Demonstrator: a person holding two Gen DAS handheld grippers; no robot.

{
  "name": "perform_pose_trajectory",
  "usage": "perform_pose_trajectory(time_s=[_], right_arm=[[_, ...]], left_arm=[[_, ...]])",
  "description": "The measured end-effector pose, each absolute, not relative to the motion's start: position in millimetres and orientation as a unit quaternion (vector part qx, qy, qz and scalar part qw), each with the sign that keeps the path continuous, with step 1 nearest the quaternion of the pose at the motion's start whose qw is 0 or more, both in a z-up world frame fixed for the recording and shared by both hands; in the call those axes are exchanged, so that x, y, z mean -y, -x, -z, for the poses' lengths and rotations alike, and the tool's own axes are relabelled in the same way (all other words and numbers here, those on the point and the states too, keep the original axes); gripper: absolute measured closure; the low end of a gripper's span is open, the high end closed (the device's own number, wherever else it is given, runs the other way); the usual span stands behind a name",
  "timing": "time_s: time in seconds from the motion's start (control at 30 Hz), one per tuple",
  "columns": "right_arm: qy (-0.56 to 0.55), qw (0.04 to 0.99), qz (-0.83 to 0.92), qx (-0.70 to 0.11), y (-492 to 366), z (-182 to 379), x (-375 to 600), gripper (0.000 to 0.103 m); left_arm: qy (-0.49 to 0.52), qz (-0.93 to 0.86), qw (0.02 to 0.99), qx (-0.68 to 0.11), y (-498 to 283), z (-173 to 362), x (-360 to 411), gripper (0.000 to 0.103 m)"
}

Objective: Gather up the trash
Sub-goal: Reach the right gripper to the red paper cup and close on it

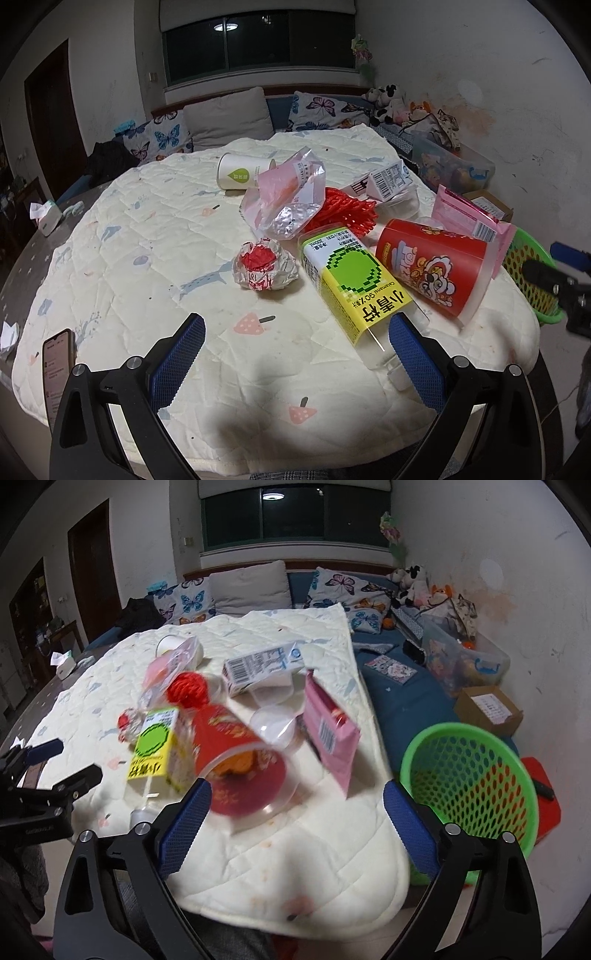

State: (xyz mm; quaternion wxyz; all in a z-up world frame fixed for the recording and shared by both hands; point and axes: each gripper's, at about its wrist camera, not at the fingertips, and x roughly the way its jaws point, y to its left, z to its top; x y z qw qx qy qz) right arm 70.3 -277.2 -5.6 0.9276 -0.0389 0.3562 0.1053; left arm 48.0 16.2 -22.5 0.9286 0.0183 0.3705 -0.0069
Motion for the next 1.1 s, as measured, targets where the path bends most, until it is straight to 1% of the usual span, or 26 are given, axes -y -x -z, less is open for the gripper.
perform_pose_trajectory(time_s=[0.2,0.37,0.57,0.8,0.93,1.1], right_arm=[[0.047,0.918,-0.149,-0.364,-81.7,-0.9,267.1,0.015],[0.058,0.894,-0.202,-0.396,-107.6,-0.9,249.2,0.019],[0.103,0.858,-0.244,-0.440,-141.6,5.4,223.7,0.024],[0.156,0.804,-0.289,-0.495,-166.4,23.5,191.4,0.026],[0.190,0.777,-0.296,-0.523,-176.8,38.1,175.5,0.029],[0.225,0.758,-0.291,-0.539,-181.2,55.1,163.6,0.032]], left_arm=[[-0.016,0.001,0.925,-0.379,-58.4,26.2,-19.4,0.006],[-0.015,-0.005,0.924,-0.382,-63.1,27.9,-23.1,0.006],[-0.011,-0.012,0.922,-0.387,-67.9,28.9,-30.2,0.006],[-0.004,-0.016,0.918,-0.396,-75.6,32.9,-38.4,0.006],[-0.001,-0.017,0.917,-0.399,-78.5,35.3,-42.8,0.006],[0.008,-0.016,0.914,-0.405,-82.4,38.1,-48.5,0.006]])
